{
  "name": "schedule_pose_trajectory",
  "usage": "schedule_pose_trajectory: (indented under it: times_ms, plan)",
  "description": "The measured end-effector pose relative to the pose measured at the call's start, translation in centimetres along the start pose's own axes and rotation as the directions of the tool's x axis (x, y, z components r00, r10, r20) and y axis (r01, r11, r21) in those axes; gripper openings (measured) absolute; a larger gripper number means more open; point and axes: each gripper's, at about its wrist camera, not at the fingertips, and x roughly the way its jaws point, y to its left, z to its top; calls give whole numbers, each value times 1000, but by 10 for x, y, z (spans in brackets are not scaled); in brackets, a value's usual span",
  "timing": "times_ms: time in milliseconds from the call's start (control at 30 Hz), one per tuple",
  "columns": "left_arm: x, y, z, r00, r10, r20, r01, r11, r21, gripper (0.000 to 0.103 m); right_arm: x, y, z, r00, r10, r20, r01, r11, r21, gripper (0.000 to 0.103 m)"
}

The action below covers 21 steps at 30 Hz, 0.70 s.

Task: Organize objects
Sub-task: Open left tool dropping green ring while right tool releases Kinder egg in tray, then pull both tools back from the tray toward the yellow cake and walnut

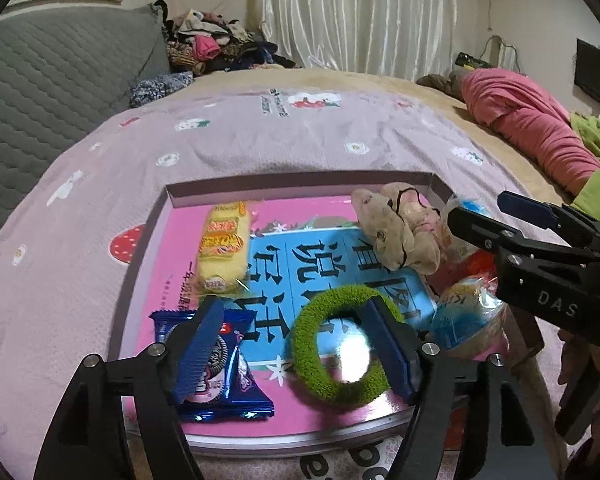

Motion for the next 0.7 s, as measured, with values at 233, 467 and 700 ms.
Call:
schedule_pose_trajectory:
  times_ms: [233,467,700]
  plan:
    - [-17,4,4,998,44,38,-43,999,-3,80,-28,11,4,999,5,47,-5,1000,-4,81]
    - [-47,10,2,996,55,69,-54,998,-23,85,-65,18,5,997,2,83,-4,1000,20,86]
    - [-83,24,-3,993,66,93,-61,996,-58,102,-109,34,3,993,4,120,-7,1000,19,92]
